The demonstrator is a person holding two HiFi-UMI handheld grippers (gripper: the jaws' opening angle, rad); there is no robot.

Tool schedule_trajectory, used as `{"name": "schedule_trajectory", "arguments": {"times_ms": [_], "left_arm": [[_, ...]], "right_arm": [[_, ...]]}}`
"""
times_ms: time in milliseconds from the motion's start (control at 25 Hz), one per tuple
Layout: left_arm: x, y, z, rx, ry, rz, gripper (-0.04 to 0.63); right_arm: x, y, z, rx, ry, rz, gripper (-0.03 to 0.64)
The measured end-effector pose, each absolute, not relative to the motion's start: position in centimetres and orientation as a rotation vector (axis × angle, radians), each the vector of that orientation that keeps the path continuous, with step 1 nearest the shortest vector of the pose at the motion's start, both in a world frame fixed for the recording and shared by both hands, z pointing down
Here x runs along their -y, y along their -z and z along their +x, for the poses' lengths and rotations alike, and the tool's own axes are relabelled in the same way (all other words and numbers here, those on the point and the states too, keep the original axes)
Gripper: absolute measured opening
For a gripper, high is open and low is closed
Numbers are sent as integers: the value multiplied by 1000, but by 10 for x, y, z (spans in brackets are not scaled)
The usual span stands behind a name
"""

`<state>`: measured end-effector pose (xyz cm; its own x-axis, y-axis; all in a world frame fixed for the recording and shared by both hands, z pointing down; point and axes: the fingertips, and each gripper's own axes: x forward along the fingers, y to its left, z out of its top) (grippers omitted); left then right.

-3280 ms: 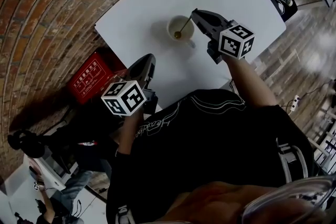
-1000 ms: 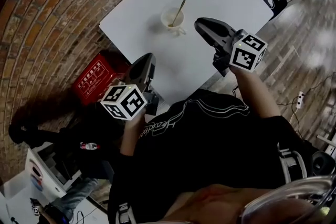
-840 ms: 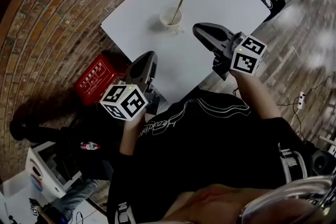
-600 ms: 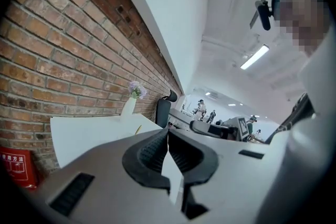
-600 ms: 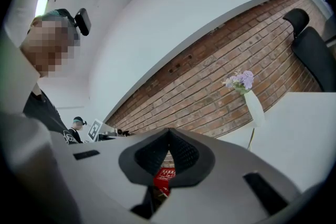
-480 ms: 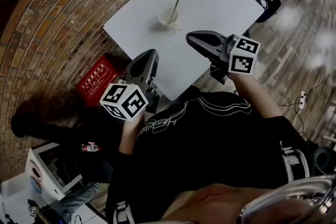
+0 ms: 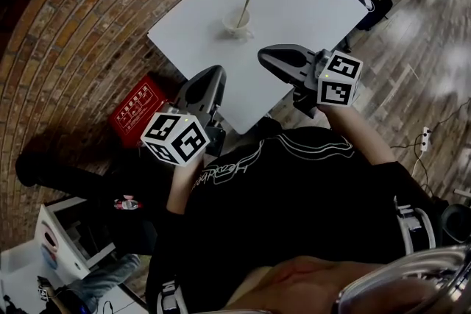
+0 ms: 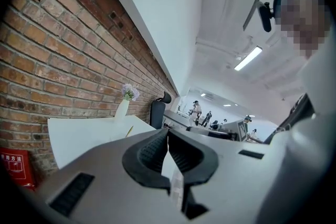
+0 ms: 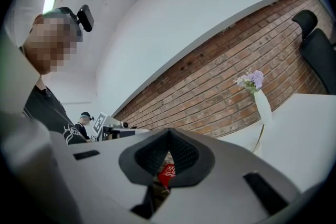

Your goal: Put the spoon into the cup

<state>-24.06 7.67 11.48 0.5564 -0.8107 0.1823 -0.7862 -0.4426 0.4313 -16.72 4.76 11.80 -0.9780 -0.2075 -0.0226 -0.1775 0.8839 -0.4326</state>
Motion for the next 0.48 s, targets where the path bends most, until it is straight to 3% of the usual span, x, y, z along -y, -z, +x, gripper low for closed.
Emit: {"name": "schedule_trajectory", "arguments": {"times_ms": [480], "left_arm": [[-91, -118, -239, 1306, 37, 2344, 5]], "right_arm": [[-57, -125, -162, -2971, 685, -361, -3]]}}
